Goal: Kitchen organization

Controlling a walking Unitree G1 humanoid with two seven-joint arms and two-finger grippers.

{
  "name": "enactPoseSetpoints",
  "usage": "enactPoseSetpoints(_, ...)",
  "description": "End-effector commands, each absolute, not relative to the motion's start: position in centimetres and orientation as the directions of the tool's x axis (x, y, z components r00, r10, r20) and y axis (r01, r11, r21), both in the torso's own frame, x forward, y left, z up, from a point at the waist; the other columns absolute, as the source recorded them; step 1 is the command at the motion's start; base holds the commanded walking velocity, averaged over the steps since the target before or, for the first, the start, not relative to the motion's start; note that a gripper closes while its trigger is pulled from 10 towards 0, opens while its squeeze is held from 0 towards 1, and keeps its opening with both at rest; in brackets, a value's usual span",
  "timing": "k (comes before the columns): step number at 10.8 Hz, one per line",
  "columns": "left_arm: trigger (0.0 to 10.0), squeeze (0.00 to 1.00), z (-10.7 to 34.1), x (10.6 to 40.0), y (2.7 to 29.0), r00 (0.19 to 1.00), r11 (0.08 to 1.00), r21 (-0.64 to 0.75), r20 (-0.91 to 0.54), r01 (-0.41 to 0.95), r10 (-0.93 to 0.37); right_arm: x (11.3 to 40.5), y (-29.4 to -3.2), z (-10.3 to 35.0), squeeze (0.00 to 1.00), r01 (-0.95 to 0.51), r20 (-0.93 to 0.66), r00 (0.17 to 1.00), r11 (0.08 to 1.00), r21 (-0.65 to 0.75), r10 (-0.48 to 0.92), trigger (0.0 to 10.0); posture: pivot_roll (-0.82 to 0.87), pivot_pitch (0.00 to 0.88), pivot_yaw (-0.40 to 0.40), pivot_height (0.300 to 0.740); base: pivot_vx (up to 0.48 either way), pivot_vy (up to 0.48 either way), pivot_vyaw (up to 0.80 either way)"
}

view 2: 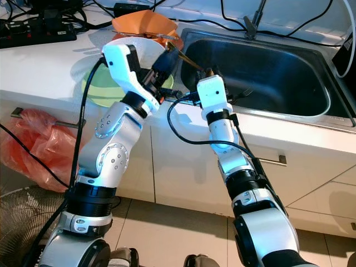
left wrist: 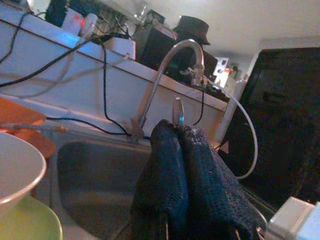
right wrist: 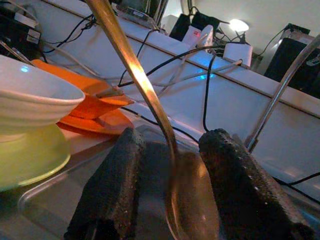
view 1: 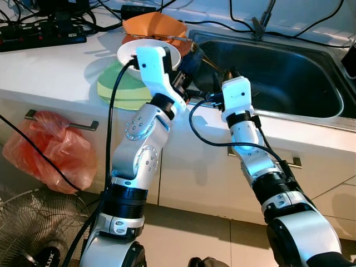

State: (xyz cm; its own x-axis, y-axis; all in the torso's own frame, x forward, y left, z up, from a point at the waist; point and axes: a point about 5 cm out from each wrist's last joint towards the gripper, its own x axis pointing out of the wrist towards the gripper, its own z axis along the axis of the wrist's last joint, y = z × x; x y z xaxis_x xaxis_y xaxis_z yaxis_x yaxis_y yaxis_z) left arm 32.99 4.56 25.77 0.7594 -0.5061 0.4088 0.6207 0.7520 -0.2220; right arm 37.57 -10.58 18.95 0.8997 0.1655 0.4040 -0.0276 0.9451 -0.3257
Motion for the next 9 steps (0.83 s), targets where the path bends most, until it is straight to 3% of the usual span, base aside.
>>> enactPoseSetpoints(1,10.0,0.0,25.92,32.49,3.92,0.733,0.73,-0.201,0.409,0.653,-0.543,37.66,-10.68,19.15,0.0,-0.024,0.41,0.896,0.941,-0.337,0.17,10.0,0.1,0.081,-0.065,0.74,0.0,0.0,0.0)
enactPoseSetpoints(9,10.0,0.0,25.83,32.48,3.87,0.732,0.729,-0.199,0.404,0.655,-0.548,37.66,-10.68,19.17,0.0,-0.024,0.411,0.896,0.941,-0.337,0.169,10.0,0.1,0.08,-0.064,0.74,0.0,0.0,0.0)
